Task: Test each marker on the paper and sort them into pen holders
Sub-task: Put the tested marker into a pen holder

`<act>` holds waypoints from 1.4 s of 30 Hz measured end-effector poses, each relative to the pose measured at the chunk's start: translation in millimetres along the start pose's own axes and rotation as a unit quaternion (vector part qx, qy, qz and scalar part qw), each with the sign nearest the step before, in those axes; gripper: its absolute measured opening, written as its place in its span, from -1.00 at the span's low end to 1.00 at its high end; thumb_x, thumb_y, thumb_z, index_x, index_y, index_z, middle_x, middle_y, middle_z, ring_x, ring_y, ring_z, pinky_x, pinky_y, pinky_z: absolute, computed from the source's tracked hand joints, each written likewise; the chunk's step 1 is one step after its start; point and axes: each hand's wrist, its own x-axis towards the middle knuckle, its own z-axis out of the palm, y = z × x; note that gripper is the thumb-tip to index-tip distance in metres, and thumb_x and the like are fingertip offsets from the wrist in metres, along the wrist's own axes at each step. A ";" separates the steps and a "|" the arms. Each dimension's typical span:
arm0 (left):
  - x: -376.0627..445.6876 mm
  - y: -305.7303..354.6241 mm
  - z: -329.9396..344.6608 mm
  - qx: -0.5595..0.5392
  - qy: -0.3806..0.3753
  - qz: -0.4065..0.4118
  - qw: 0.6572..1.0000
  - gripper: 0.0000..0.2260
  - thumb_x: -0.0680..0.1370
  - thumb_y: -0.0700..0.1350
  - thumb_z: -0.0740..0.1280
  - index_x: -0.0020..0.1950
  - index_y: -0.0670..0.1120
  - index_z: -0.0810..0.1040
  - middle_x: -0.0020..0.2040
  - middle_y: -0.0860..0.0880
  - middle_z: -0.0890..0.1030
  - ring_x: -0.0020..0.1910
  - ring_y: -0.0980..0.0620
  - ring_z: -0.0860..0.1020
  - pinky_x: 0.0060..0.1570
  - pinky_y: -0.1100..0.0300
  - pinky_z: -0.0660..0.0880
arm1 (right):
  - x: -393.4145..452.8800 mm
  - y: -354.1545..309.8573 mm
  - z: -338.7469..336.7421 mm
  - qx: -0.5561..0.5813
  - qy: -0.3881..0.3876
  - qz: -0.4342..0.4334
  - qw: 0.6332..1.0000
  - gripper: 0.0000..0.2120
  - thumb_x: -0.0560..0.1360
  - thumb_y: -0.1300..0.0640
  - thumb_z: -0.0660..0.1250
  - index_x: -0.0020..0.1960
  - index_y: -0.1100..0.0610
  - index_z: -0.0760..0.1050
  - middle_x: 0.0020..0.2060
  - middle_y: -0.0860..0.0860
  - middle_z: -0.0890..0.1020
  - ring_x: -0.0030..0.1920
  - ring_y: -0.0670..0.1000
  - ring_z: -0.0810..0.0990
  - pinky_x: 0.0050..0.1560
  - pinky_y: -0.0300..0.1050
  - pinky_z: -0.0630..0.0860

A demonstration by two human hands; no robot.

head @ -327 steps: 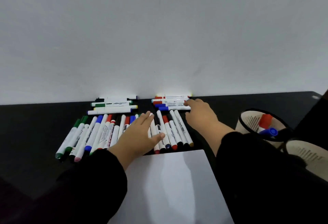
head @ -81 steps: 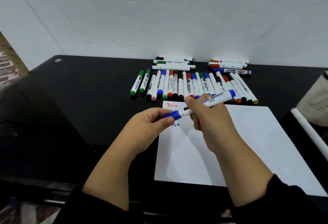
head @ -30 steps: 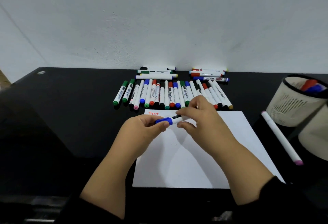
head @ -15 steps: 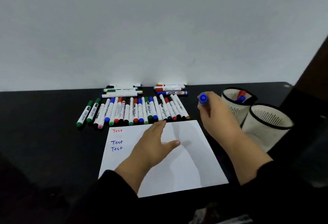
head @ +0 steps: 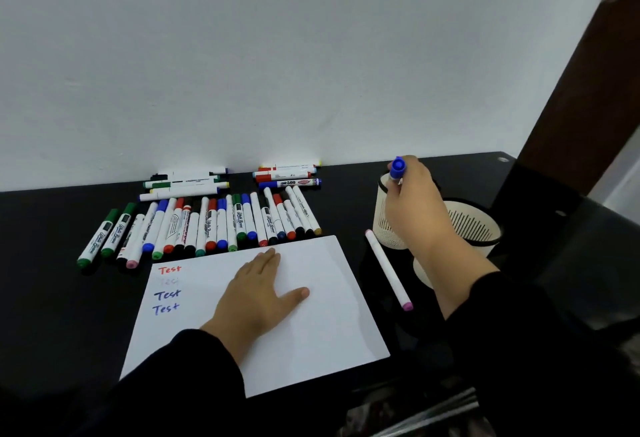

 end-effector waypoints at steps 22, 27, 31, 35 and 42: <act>0.4 0.7 0.3 -0.019 0.017 -0.006 1.000 -0.24 0.50 0.32 0.15 0.55 -0.02 -0.02 0.55 0.10 -0.01 0.50 0.10 -0.01 0.44 0.18 -0.04 | 35.8 0.2 0.3 -0.160 -0.093 0.084 0.979 -0.67 0.59 0.09 0.23 0.28 0.22 0.33 0.10 0.15 0.55 0.08 0.13 0.54 -0.02 -0.04 0.48; -0.2 0.9 1.0 -0.024 0.025 -0.004 0.999 -0.25 0.50 0.31 0.17 0.55 -0.01 0.00 0.54 0.11 0.00 0.50 0.12 0.00 0.43 0.20 -0.04 | 30.8 3.1 0.8 -0.117 -0.070 0.065 0.988 -0.71 0.59 0.15 0.21 0.29 0.17 0.30 0.03 0.16 0.54 -0.04 0.12 0.54 -0.14 -0.04 0.49; -0.3 1.1 0.3 -0.019 0.023 -0.004 1.000 -0.26 0.50 0.31 0.16 0.55 -0.02 0.00 0.54 0.12 -0.01 0.50 0.12 -0.01 0.43 0.20 -0.04 | 35.4 1.9 0.8 -0.156 -0.096 0.072 0.980 -0.72 0.60 0.15 0.18 0.30 0.17 0.38 0.14 0.13 0.54 0.11 0.11 0.53 0.02 -0.06 0.48; 0.2 0.8 0.5 -0.020 0.017 -0.006 1.000 -0.25 0.50 0.32 0.16 0.55 -0.02 0.00 0.54 0.12 -0.01 0.50 0.11 0.00 0.44 0.19 -0.02 | 36.5 3.3 0.9 -0.162 -0.099 0.067 0.980 -0.72 0.60 0.14 0.19 0.28 0.17 0.43 0.17 0.12 0.53 0.13 0.11 0.52 -0.04 -0.10 0.44; -1.5 2.8 -1.7 -0.018 0.003 -0.014 1.000 -0.26 0.50 0.31 0.15 0.55 -0.02 -0.01 0.54 0.11 -0.01 0.50 0.10 0.00 0.45 0.17 -0.01 | 24.0 1.8 -3.0 -0.199 -0.066 -0.024 0.977 -0.71 0.60 0.08 0.19 0.27 0.18 0.45 0.25 0.12 0.40 0.28 0.12 0.31 0.20 -0.10 0.33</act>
